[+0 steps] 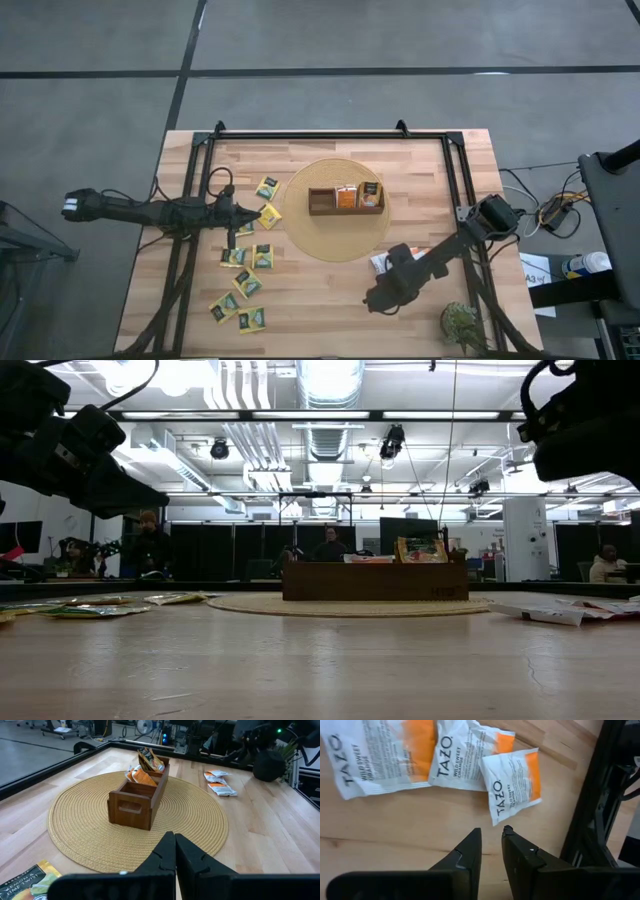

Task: Pick & Place Tea
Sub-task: Put the white tea bag into the middle section of the wooden organizer

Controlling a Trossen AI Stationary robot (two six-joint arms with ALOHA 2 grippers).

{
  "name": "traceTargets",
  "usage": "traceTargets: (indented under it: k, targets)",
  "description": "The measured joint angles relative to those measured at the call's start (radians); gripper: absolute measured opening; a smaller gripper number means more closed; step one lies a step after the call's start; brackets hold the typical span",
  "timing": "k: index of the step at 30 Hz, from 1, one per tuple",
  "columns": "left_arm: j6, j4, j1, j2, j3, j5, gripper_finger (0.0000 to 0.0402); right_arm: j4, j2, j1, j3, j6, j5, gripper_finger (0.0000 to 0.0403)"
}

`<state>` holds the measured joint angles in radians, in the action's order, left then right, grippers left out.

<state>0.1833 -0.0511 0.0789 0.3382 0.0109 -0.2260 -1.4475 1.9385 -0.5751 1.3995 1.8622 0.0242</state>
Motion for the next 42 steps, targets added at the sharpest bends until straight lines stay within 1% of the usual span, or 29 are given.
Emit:
traceTargets:
  k: [10, 15, 18, 37, 40, 42]
  targets:
    - [0.000, 0.000, 0.000, 0.000, 0.000, 0.000, 0.0000, 0.015, 0.000, -0.001, -0.037, -0.003, 0.003, 0.0145]
    - [0.000, 0.000, 0.000, 0.000, 0.000, 0.000, 0.0000, 0.056, 0.000, -0.001, -0.065, -0.004, 0.003, 0.0166]
    - [0.000, 0.000, 0.000, 0.000, 0.000, 0.000, 0.0000, 0.096, 0.001, -0.001, -0.096, -0.014, 0.003, 0.0171]
    - [0.000, 0.000, 0.000, 0.000, 0.000, 0.000, 0.0000, 0.146, 0.001, -0.001, -0.201, 0.013, 0.004, 0.0171]
    - [0.000, 0.000, 0.000, 0.000, 0.000, 0.000, 0.0000, 0.147, 0.001, -0.001, -0.220, 0.016, 0.019, 0.0171]
    - [0.000, 0.000, 0.000, 0.000, 0.000, 0.000, 0.0000, 0.150, 0.001, -0.001, -0.233, 0.017, 0.047, 0.0171]
